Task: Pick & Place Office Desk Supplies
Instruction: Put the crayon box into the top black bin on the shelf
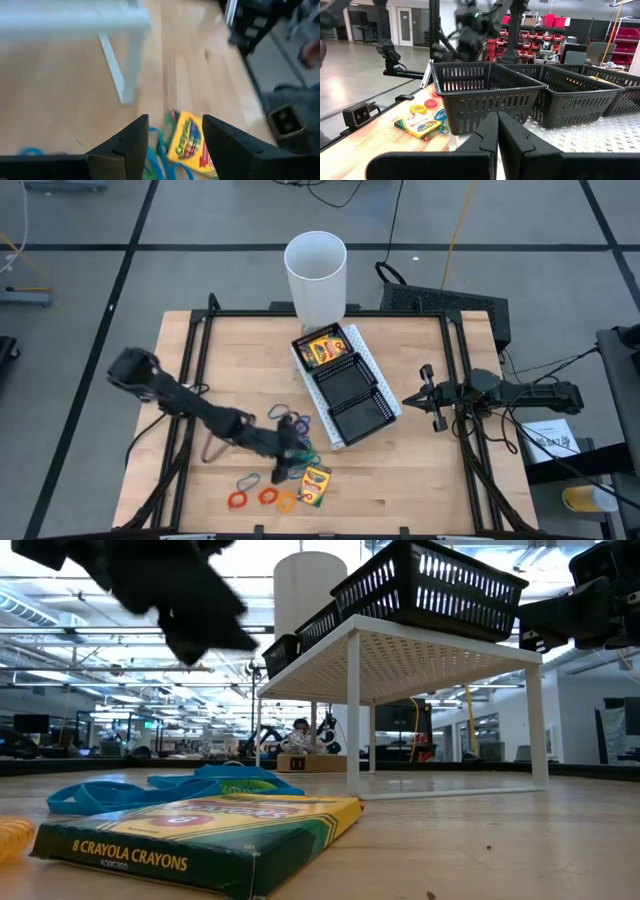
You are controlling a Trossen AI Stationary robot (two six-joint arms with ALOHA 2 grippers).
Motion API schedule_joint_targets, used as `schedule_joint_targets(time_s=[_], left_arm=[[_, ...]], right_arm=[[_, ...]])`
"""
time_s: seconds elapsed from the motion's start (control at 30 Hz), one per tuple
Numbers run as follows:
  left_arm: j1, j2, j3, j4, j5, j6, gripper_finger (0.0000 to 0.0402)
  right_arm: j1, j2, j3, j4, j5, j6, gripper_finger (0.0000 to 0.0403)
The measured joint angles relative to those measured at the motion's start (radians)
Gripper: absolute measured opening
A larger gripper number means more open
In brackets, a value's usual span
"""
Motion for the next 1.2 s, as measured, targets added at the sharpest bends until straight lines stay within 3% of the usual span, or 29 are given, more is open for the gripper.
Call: schedule_joint_targets(time_s=[0.3, 0.6, 0.8, 1.2], left_arm=[[-0.022, 0.267, 0.099, 0.088, 0.057, -0.023, 0.0196], [-0.010, 0.409, 0.148, 0.163, 0.057, -0.005, 0.0195], [-0.003, 0.434, 0.162, 0.122, 0.101, -0.042, 0.0195], [-0.045, 0.337, 0.165, -0.226, 0.106, -0.135, 0.0195]], right_arm=[[0.000, 0.000, 0.000, -0.007, 0.000, 0.000, 0.0000], [0.000, 0.000, 0.000, -0.008, 0.000, 0.000, 0.0000], [0.000, 0.000, 0.000, -0.010, 0.000, 0.000, 0.0000], [0.000, 0.000, 0.000, -0.007, 0.000, 0.000, 0.0000]])
